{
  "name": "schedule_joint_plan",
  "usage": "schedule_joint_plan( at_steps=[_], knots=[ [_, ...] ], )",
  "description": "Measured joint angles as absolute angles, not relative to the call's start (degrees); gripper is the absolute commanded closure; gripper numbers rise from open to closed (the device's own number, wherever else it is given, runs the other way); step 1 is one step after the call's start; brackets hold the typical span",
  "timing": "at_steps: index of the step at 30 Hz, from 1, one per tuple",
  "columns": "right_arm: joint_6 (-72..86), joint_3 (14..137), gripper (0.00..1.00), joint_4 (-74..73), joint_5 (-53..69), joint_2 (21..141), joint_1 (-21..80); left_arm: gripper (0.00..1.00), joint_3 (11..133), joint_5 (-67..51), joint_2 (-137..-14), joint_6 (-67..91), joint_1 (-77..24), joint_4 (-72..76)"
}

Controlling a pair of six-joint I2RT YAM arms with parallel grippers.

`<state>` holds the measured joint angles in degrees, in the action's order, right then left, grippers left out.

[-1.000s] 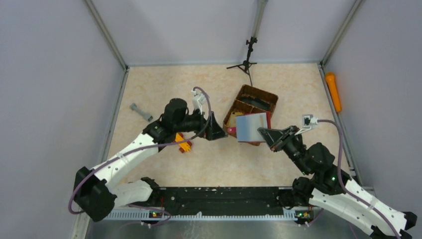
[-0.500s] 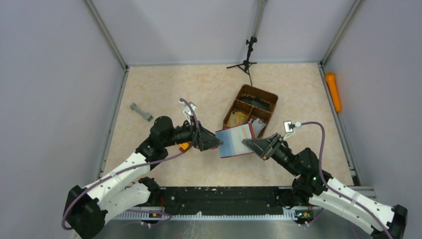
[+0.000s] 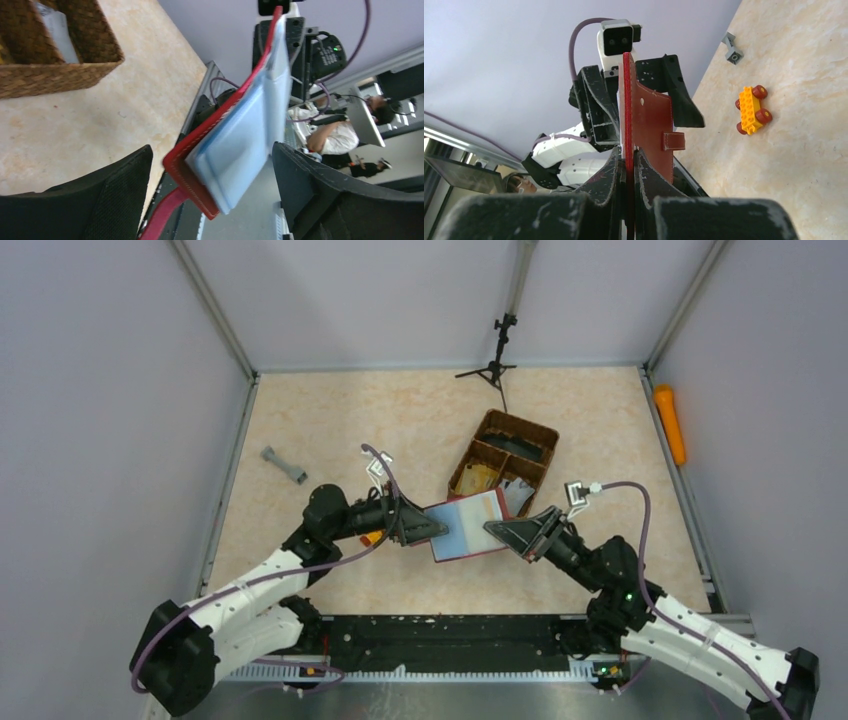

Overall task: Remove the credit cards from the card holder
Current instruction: Remove the credit card from the card holder.

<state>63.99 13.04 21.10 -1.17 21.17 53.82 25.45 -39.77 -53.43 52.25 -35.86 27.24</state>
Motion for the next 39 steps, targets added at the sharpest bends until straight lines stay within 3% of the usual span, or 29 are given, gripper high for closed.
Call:
schedule_joint_plan(
  at_steps=[7, 9, 20, 26, 29, 31, 35, 39],
  knots=[
    [64.1, 13.06, 1.0, 19.68, -1.37, 24.58, 53.82, 0.85, 22.98, -44.73, -57.54, 60.66, -35.77, 41.71],
    [64.03, 13.06, 1.0, 19.22, -1.39, 25.54, 53.82, 1.0, 22.98, -45.45, -57.63, 61.6, -35.77, 42.63],
    [59.94, 15.35, 0.99, 18.31, -0.23, 35.09, 53.82, 0.99, 25.91, -42.54, -56.86, 55.61, -35.68, 25.67],
    [57.74, 16.73, 1.0, 18.0, 0.27, 38.13, 53.89, 0.75, 27.09, -41.63, -57.41, 53.95, -35.64, 21.58],
    [57.19, 16.84, 1.0, 17.63, 0.23, 38.41, 54.04, 0.51, 27.11, -41.78, -57.98, 53.78, -35.64, 21.47],
    [57.1, 16.84, 1.0, 17.43, 0.3, 38.39, 54.24, 0.41, 27.14, -42.3, -58.02, 54.08, -35.77, 21.89],
    [57.1, 16.84, 1.0, 18.17, 1.43, 38.41, 54.7, 0.43, 27.27, -42.5, -58.28, 54.3, -35.94, 22.83],
    [57.1, 16.84, 1.0, 19.62, 3.05, 39.31, 54.87, 0.58, 27.57, -42.52, -59.68, 54.39, -35.94, 23.22]
  ],
)
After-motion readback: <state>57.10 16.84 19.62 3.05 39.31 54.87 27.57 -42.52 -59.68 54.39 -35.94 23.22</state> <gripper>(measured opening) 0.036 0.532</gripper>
